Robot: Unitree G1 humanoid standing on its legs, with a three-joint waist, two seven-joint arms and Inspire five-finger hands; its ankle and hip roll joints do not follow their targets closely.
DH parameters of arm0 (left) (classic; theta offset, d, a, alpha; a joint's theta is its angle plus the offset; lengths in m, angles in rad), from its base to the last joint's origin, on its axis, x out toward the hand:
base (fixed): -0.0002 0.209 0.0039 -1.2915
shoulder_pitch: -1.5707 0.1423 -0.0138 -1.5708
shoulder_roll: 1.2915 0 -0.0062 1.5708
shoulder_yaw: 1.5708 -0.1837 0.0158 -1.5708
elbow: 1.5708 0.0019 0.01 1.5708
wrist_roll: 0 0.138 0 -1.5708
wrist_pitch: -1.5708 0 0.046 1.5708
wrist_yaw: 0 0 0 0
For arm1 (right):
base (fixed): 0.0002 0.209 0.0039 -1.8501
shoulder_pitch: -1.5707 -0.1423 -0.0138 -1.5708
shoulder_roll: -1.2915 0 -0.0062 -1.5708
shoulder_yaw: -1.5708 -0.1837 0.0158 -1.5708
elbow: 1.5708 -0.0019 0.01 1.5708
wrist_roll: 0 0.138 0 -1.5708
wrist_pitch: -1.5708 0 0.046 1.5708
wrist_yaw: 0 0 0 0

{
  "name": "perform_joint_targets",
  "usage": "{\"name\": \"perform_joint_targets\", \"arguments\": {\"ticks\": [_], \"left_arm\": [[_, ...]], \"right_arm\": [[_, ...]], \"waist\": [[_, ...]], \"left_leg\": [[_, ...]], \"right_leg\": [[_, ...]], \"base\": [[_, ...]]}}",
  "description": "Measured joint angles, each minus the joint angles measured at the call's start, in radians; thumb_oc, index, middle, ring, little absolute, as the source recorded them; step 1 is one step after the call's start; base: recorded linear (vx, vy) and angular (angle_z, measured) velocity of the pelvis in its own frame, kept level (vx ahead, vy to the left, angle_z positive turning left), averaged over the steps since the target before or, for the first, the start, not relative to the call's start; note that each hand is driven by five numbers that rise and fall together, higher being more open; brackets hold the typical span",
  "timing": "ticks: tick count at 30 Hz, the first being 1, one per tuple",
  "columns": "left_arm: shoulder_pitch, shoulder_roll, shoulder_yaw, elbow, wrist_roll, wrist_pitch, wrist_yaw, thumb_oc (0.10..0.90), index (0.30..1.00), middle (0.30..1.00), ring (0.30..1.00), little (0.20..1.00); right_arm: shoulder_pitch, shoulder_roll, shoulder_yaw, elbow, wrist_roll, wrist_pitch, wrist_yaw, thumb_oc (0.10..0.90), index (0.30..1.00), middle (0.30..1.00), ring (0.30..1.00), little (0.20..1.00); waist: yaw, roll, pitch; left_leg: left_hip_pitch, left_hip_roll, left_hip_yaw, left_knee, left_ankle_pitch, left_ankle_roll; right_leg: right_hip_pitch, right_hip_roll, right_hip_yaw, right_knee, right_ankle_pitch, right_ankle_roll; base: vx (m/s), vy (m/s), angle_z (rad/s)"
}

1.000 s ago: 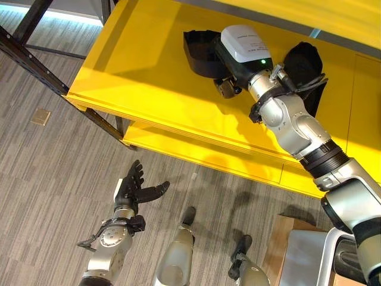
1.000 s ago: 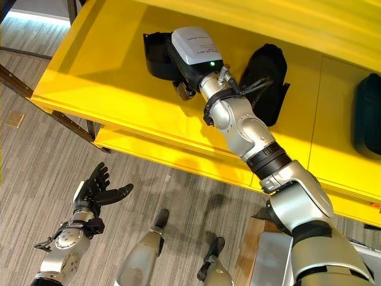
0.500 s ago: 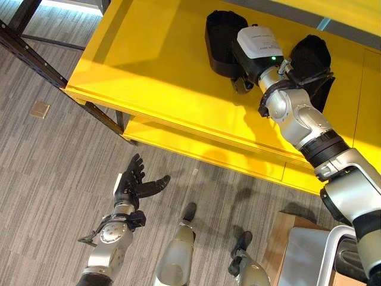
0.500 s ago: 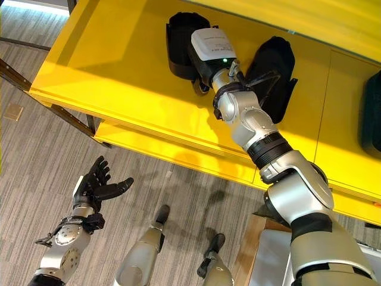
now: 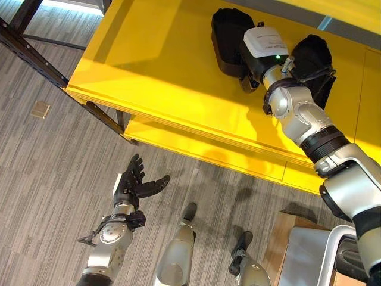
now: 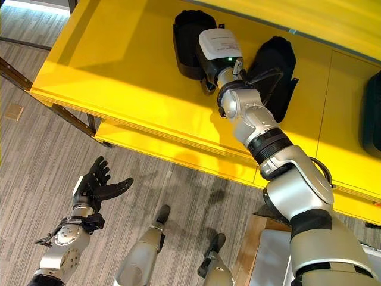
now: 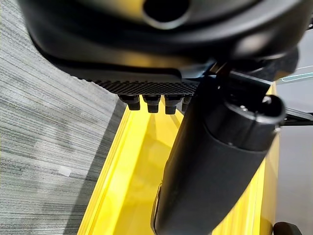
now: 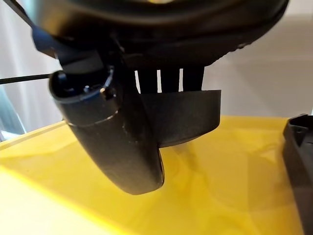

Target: Move parts from the plastic box to the shelf.

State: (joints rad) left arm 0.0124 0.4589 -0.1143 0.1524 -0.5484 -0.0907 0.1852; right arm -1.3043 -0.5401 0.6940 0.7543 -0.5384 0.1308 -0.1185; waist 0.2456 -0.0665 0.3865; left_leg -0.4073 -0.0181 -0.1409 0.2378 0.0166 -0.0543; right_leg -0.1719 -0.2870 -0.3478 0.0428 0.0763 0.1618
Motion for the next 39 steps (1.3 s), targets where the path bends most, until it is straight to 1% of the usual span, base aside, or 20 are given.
{"name": "perform_joint_targets", "arguments": {"ticks": [5,11,21,26,30,34,39], "left_arm": [[0.0,0.008,-0.004,-0.005,0.0,-0.001,-0.001,0.9,1.0,1.0,1.0,1.0],[0.0,0.037,-0.01,-0.006,-0.008,-0.001,-0.001,0.9,1.0,1.0,1.0,1.0],[-0.009,0.038,-0.01,-0.006,-0.031,-0.003,-0.001,0.9,1.0,1.0,1.0,1.0],[-0.008,0.038,-0.011,-0.006,-0.035,-0.003,0.0,0.9,1.0,1.0,1.0,1.0],[-0.008,0.038,-0.011,-0.006,-0.035,-0.003,0.0,0.9,1.0,1.0,1.0,1.0],[-0.006,0.037,-0.011,-0.006,-0.035,-0.004,0.0,0.9,1.0,1.0,1.0,1.0],[0.002,0.038,-0.011,-0.006,-0.035,-0.004,0.002,0.9,1.0,1.0,1.0,1.0]], "right_arm": [[-0.009,0.019,0.0,0.077,0.0,0.0,-0.026,0.4,0.3,0.3,0.3,0.3],[-0.009,0.019,0.0,0.082,0.0,-0.001,-0.03,0.4,0.3,0.3,0.3,0.3],[-0.009,0.024,0.0,0.089,0.001,0.001,-0.032,0.4,0.3,0.3,0.3,0.3],[-0.009,0.047,-0.004,0.089,0.012,0.007,-0.036,0.4,0.3,0.3,0.3,0.3],[-0.009,0.086,-0.021,0.089,0.059,0.009,-0.043,0.4,0.3,0.3,0.3,0.3],[-0.009,0.148,-0.088,0.123,0.135,0.011,-0.072,0.4,0.3,0.3,0.3,0.3],[-0.009,0.154,-0.096,0.129,0.21,0.012,-0.089,0.4,0.3,0.3,0.3,0.3]], "waist": [[0.001,0.001,0.0],[0.001,0.003,0.001],[0.0,0.005,0.0],[-0.001,0.005,0.0],[-0.002,0.006,0.0],[0.0,0.006,0.0],[0.002,0.007,0.0]], "left_leg": [[0.0,0.0,0.001,0.0,0.0,0.0],[0.0,0.0,0.002,0.0,0.0,0.0],[0.003,0.0,0.011,0.001,0.0,0.0],[0.003,0.0,0.012,0.002,0.0,0.0],[0.003,0.0,0.012,0.002,0.0,0.0],[0.003,0.0,0.011,0.003,0.0,0.0],[0.001,-0.001,0.01,0.007,0.0,0.0]], "right_leg": [[-0.001,-0.001,0.002,0.001,0.0,0.0],[-0.001,-0.001,0.003,0.002,0.0,0.0],[-0.003,-0.003,0.013,0.003,0.002,0.0],[-0.003,-0.003,0.013,0.003,0.002,0.0],[-0.003,-0.003,0.013,0.003,0.002,0.0],[-0.003,-0.003,0.013,0.004,0.002,0.0],[-0.003,-0.004,0.012,0.007,0.002,0.0]], "base": [[0.0,0.0,0.0],[0.0,0.0,0.0],[0.0,-0.002,-0.01],[0.0,0.0,0.0],[0.0,0.0,0.0],[0.0,0.0,0.0],[0.0,0.0,0.0]]}}
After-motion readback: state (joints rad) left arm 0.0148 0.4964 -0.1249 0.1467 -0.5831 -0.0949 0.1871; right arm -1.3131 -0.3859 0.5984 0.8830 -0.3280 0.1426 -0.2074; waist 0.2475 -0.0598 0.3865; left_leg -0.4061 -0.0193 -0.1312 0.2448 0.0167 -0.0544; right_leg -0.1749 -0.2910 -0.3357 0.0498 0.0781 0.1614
